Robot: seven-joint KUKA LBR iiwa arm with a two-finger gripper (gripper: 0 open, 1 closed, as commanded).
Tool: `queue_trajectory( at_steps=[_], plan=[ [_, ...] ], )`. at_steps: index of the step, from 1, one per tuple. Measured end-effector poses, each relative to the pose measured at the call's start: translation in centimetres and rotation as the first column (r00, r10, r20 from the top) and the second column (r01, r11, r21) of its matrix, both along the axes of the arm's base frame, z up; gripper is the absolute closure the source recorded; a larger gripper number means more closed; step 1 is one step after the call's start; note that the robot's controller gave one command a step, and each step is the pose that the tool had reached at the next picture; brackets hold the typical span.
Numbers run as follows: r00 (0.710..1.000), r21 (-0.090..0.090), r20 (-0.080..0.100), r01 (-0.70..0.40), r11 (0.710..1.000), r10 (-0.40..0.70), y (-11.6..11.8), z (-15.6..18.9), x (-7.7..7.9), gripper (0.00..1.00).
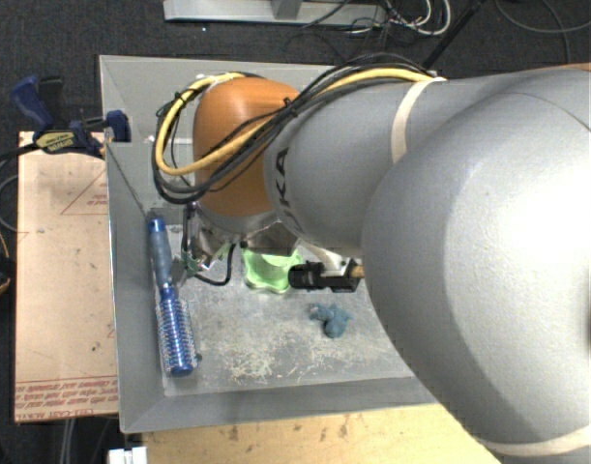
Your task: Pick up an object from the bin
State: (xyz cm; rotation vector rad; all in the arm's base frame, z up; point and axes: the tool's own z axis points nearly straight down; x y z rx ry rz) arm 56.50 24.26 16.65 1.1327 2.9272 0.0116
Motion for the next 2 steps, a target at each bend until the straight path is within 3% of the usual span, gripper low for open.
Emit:
queue_trajectory(
  at_steps=[1, 2],
  plan=[
    [0.990, -0.008, -0.013, 0.139, 0.990, -0.140, 0.3, -1.9, -8.2, 1.00],
    [0.987, -0.003, -0.002, 0.159, 0.987, -0.159, 0.1, 1.8, -7.9, 1.00]
  ],
)
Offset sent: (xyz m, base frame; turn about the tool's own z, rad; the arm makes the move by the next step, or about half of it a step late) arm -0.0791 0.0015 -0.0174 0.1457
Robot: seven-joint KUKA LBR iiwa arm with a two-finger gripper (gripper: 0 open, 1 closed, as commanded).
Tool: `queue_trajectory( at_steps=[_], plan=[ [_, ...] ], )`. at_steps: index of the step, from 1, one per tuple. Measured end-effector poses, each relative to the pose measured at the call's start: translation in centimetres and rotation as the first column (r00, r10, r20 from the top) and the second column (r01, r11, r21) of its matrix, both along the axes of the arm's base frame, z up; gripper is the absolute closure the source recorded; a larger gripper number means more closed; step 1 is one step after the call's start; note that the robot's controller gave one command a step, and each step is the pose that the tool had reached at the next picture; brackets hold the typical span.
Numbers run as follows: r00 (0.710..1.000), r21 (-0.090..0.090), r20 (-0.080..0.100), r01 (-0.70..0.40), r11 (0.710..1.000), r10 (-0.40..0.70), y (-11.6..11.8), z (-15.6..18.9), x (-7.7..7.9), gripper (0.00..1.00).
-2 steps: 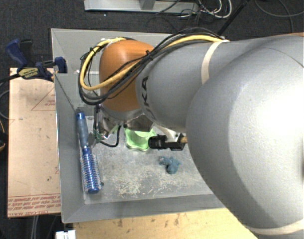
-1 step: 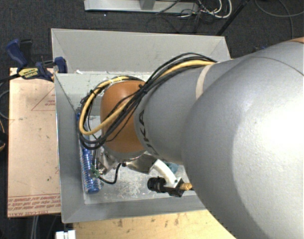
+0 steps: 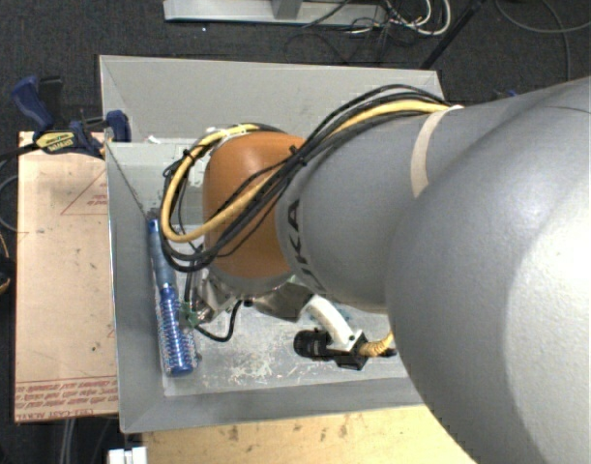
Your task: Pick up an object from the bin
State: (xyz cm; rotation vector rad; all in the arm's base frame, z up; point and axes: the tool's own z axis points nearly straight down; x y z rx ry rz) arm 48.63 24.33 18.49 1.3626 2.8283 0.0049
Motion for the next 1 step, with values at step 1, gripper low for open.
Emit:
queue_trajectory(
  at_steps=[1],
  plan=[
    [1.000, -0.002, -0.003, 0.000, 1.000, 0.000, -0.02, -0.20, -0.06, 0.00]
  ],
)
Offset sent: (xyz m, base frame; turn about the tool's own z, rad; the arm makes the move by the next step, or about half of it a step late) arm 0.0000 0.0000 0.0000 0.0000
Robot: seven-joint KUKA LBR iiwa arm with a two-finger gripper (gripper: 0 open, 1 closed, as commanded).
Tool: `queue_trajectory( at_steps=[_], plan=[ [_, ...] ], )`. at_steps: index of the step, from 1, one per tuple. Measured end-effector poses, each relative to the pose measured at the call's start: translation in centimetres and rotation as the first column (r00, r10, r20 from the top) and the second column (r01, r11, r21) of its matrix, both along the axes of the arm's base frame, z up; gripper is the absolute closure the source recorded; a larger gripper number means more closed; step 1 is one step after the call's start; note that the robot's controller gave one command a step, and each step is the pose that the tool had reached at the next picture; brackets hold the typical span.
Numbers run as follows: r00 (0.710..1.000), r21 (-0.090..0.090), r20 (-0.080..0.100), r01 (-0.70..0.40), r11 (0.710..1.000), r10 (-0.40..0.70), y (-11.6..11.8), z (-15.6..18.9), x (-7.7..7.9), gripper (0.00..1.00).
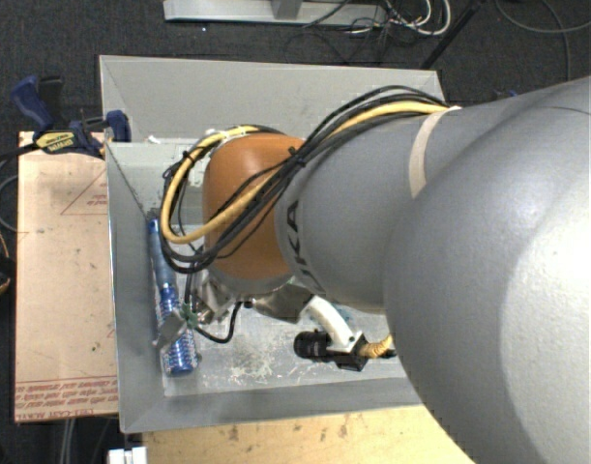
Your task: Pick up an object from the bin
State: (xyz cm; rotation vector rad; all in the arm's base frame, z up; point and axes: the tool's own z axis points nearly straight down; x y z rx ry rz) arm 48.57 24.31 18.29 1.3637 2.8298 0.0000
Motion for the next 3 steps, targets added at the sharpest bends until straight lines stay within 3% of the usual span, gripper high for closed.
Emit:
queue_trajectory(
  at_steps=[1, 2, 3],
  plan=[
    [0.977, -0.001, 0.007, -0.215, 0.977, 0.215, -1.3, -11.2, 0.0, 0.00],
    [0.978, 0.000, 0.010, -0.210, 0.978, 0.210, -1.3, -11.0, 0.1, 1.00],
    [0.989, 0.002, 0.005, -0.147, 0.989, 0.147, -1.6, 2.3, 0.2, 1.00]
  ],
)
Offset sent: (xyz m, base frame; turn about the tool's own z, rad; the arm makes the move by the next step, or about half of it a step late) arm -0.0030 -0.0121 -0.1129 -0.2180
